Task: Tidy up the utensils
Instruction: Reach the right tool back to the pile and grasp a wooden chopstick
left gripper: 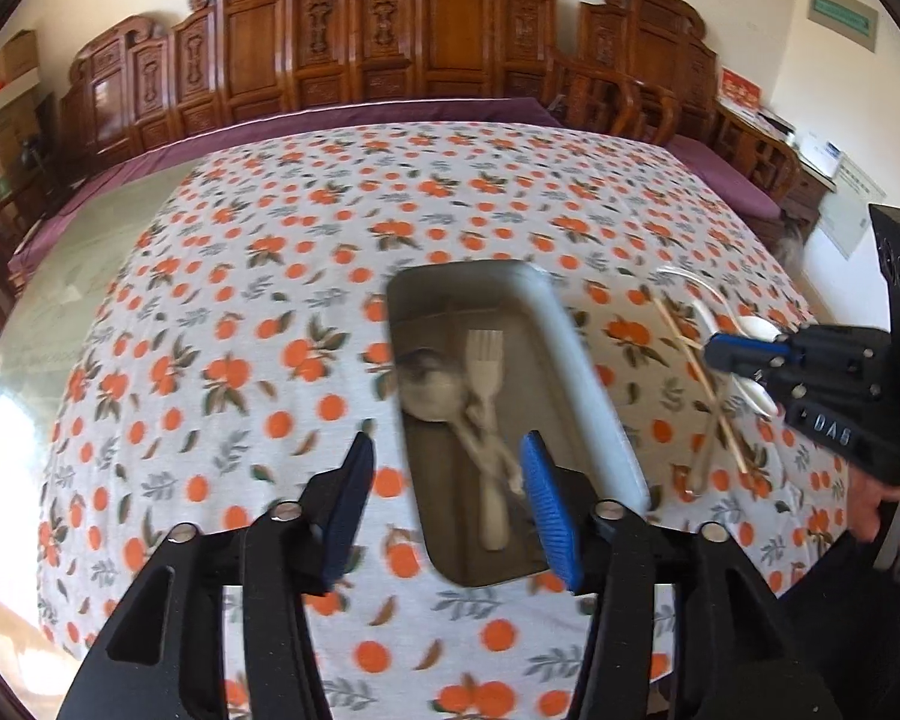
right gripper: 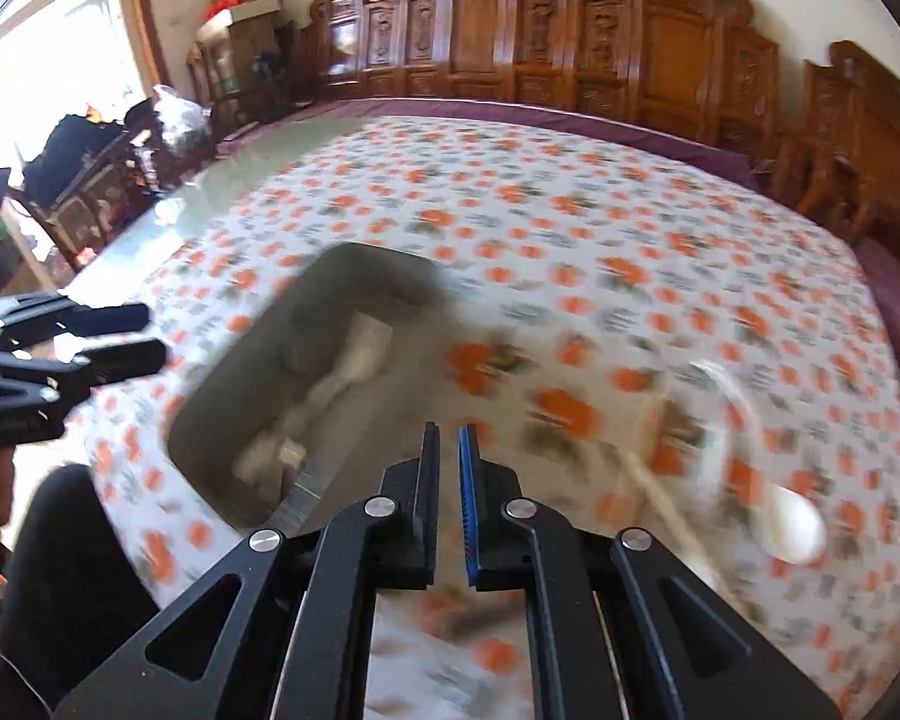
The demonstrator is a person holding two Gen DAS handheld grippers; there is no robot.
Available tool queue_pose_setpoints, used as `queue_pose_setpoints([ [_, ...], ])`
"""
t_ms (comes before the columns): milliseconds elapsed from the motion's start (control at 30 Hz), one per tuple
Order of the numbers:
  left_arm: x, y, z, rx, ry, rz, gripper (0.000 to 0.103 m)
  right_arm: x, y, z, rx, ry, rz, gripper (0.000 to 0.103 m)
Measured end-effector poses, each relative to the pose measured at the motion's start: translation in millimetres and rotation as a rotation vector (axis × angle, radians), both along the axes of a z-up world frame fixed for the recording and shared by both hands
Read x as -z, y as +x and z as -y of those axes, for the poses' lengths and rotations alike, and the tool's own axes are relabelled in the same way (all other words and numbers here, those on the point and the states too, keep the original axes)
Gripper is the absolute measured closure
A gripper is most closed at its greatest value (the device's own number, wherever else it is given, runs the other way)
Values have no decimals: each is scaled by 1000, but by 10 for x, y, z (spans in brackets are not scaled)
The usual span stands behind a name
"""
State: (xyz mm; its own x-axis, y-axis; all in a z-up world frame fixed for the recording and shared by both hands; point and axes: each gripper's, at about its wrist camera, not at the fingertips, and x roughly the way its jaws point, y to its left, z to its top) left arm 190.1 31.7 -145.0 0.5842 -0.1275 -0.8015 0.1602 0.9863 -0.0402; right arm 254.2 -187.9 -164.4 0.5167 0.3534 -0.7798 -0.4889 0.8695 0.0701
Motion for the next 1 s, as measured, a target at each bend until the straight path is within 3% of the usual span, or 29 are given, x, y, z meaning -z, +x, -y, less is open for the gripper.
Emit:
queue_pose_setpoints([
  [200,50,3,409,75,5,-1,45,218,39,794,87,-68,1,94],
  [300,80,15,595,108,10,-4,45,356,75,1054,113,-73,-8,86],
  [367,95,35,677,121,16,-6,45,452,108,1167,113,-74,-14,86],
  [667,151,64,976,168,21,-17,45,731,208,1241,93,-54,-82,86],
  [1000,253,100,1163,199,28,-40,45,764,196,1246,82,-56,-82,86],
])
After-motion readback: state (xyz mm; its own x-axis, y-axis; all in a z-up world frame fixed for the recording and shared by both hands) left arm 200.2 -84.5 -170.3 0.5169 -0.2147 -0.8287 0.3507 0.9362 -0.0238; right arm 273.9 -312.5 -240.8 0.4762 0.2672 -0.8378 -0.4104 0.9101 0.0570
